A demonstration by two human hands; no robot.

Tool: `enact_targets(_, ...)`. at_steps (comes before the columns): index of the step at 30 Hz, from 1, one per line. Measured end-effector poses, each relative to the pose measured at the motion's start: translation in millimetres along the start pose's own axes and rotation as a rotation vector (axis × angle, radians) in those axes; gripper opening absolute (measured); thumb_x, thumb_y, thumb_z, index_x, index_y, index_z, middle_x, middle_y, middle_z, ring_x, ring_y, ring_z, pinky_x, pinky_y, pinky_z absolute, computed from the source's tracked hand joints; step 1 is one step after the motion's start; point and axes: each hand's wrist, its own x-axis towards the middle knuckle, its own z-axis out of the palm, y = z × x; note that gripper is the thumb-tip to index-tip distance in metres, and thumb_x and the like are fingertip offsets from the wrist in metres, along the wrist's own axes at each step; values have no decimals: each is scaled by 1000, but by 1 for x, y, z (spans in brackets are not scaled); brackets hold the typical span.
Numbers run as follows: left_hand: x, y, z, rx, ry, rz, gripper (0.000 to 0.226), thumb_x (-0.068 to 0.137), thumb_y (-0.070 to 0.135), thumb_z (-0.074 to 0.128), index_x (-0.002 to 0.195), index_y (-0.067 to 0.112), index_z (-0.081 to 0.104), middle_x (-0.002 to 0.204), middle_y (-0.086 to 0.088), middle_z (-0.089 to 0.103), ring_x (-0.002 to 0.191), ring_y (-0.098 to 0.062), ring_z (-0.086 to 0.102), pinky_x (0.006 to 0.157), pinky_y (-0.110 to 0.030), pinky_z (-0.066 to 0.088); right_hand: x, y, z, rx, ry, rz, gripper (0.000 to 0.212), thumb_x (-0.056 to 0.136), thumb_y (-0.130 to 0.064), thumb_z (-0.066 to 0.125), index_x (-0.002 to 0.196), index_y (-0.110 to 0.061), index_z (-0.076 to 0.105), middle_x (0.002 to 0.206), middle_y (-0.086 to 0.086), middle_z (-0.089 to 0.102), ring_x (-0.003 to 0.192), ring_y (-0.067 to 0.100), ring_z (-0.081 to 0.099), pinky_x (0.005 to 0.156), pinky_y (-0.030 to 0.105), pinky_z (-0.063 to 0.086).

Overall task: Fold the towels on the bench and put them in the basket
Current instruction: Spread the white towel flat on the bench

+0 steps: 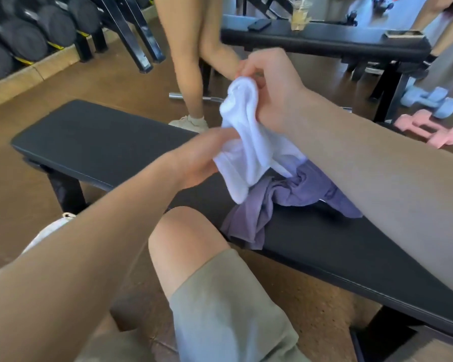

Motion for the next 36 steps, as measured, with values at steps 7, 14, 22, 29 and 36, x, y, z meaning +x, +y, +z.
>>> enact_targets(7, -23, 42, -12, -521, 342, 177, 19, 102, 19, 46, 97, 10, 62, 85, -5, 71, 74, -18, 72, 67, -30, 60, -3, -5, 35, -365, -19, 10, 24, 71, -5, 62, 52, -14, 50, 63, 6, 42, 59, 23, 46, 66, 35, 42)
enact_targets(14, -33, 39, -36, -713, 374, 83, 18, 93, 27, 53, 96, 10, 60, 82, -8, 61, 82, -22, 61, 86, -35, 49, 20, 15, 36, -549, 81, 54, 51, 76, -53, 59, 107, -14, 72, 101, 13, 75, 96, 32, 72, 93, 47, 54)
enact_targets(22, -28, 11, -38, -226, 623, 2, 31, 97, 42, 54, 117, 21, 65, 108, -2, 73, 104, -20, 69, 85, -35, 54, -13, 108, -48, -1909, -45, 94, 57, 88, -30, 61, 141, -20, 42, 139, 15, 41, 127, 38, 41, 98, 46, 41)
enact_targets(29, -26, 6, -40, -481, 544, 155, 38, 99, 39, 45, 118, 13, 65, 110, -10, 74, 106, -27, 71, 96, -46, 55, -15, 112, -51, -1891, 46, 3, 64, 89, -16, 64, 146, -21, 35, 131, 19, 40, 118, 41, 50, 79, 40, 49)
enact_targets(36, -19, 19, -31, -667, 633, 103, 27, 99, 47, 43, 106, 23, 53, 92, 0, 65, 97, -22, 67, 82, -34, 52, -27, 109, -64, -2067, 45, 6, 63, 90, -22, 64, 145, -23, 34, 132, 12, 47, 109, 33, 60, 65, 36, 40)
